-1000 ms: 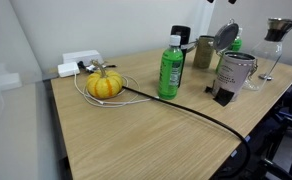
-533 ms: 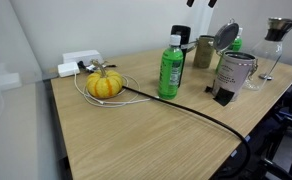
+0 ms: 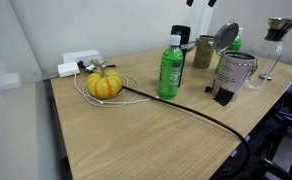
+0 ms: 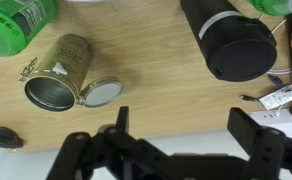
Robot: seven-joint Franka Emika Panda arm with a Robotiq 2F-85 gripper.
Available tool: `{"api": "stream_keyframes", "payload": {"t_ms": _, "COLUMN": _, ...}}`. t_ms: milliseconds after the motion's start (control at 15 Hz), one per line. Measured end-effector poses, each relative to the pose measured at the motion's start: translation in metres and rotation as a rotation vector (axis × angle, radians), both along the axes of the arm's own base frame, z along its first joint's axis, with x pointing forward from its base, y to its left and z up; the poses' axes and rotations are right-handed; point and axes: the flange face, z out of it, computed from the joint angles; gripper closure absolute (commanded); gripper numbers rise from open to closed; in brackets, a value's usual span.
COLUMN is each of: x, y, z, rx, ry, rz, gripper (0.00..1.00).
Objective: Move the pumpkin to the right
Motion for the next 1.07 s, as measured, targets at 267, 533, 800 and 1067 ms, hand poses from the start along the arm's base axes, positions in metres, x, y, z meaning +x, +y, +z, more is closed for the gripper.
{"api": "stream_keyframes", "payload": {"t_ms": 267, "x": 0.0, "y": 0.01, "z": 0.004, "rx": 0.003, "ry": -0.014, "rz": 0.018, "gripper": 0.0}}
{"api": "stream_keyframes", "payload": {"t_ms": 533, "x": 0.001, "y": 0.037, "z": 0.012, "rx": 0.009, "ry": -0.04, "rz": 0.062, "gripper": 0.0}}
{"api": "stream_keyframes", "payload": {"t_ms": 800, "x": 0.007, "y": 0.072, "z": 0.01, "rx": 0.022, "ry": -0.06, "rz": 0.129, "gripper": 0.0}}
{"api": "stream_keyframes", "payload": {"t_ms": 1067, "x": 0.024, "y": 0.109, "z": 0.001, "rx": 0.034, "ry": -0.082, "rz": 0.207, "gripper": 0.0}}
